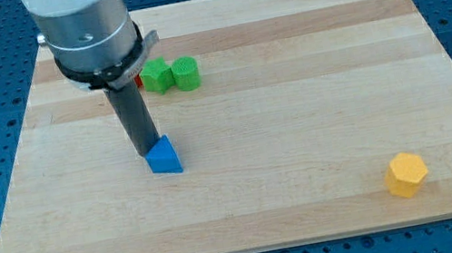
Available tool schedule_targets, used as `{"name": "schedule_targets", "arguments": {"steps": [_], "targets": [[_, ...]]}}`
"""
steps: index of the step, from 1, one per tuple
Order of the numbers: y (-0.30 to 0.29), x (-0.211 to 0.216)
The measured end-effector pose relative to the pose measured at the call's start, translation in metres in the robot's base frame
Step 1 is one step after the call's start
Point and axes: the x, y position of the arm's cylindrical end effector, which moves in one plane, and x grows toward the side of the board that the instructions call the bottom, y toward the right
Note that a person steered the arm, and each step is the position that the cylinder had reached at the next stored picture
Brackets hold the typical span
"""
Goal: Move the blue triangle to the left side of the yellow hexagon
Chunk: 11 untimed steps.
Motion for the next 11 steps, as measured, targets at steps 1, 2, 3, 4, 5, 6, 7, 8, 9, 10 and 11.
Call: {"name": "schedule_targets", "arguments": {"steps": [1, 2, 3, 4, 5, 6, 7, 8, 9, 10, 11], "targets": [[0.021, 0.019], [0.036, 0.037], [0.003, 0.038], [0.002, 0.045], [0.038, 0.050], [0.069, 0.061], [0.095, 0.068], [0.045, 0.068], [0.023, 0.081], [0.059, 0.088], [0.115, 0.088]]}}
